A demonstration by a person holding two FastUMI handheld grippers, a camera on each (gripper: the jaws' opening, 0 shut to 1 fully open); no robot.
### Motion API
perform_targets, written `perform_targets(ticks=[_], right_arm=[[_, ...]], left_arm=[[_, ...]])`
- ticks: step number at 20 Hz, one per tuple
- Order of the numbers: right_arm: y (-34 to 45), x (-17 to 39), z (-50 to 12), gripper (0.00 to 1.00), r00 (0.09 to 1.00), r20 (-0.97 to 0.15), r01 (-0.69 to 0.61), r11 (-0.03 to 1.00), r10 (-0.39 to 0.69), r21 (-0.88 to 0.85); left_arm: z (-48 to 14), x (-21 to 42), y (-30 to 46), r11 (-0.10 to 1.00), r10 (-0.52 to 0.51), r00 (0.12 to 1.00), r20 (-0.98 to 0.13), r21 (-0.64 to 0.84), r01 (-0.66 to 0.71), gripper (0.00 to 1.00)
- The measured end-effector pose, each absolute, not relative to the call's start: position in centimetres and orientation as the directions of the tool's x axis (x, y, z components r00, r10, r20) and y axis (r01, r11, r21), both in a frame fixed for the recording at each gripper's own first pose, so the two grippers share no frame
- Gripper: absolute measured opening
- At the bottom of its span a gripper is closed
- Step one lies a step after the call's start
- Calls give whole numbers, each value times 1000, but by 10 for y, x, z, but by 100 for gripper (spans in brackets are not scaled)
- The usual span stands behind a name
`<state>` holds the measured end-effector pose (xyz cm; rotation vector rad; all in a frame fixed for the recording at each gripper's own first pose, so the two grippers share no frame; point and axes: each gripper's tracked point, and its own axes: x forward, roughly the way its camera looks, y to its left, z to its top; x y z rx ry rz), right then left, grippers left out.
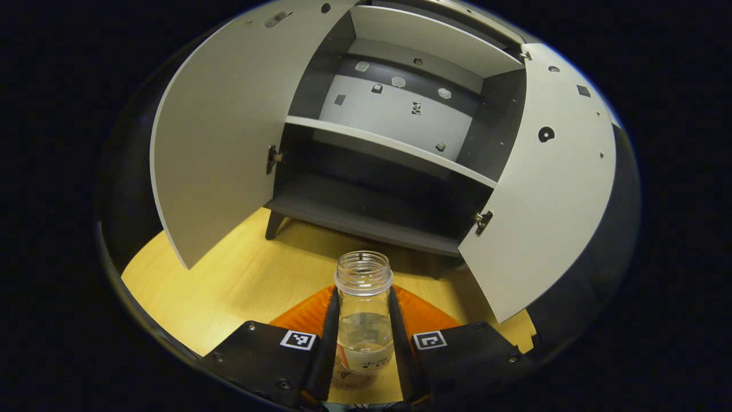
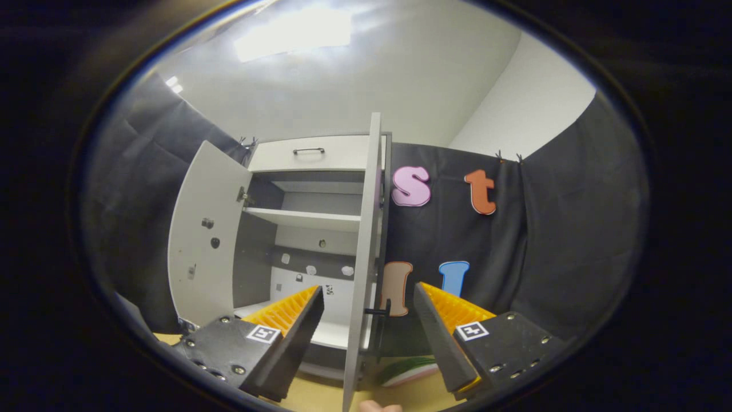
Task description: Grasp the bottle in the cabinet with the left hand and place it on the coaster, then close the right door with the right hand and the left door with the left hand.
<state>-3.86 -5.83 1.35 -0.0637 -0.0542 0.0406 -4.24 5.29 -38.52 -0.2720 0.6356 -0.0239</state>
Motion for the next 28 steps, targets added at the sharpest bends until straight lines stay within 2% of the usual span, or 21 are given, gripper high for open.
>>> perform_targets(ticks=[6, 7, 15, 16, 24, 25, 28], right_arm=[[-71, -47, 13, 96, 998, 55, -7, 995, 12, -96], [-73, -49, 13, 96, 999, 54, -1, 995, 6, -98], [-63, -41, 13, 96, 998, 56, -27, 996, 32, -90], [-59, -41, 11, 96, 998, 52, -36, 995, 41, -90], [-39, -35, 1, 96, 994, 38, -96, 992, 99, -82], [-38, -35, 0, 96, 994, 36, -101, 992, 104, -74], [-37, -32, -5, 96, 993, 28, -112, 993, 113, -47]], left_arm=[[-434, -67, 62, 973, -77, 736, -672, -213, -93, 48], [-427, -63, 62, 972, -67, 763, -643, -215, -96, 48], [-432, -65, 58, 986, -72, 761, -644, -163, -45, 53], [-430, -68, 55, 987, -73, 762, -643, -155, -36, 50], [-424, -91, 43, 994, -92, 750, -655, -110, 26, 51], [-423, -94, 43, 994, -93, 747, -658, -108, 28, 54], [-421, -100, 44, 993, -93, 740, -666, -113, 23, 52]])
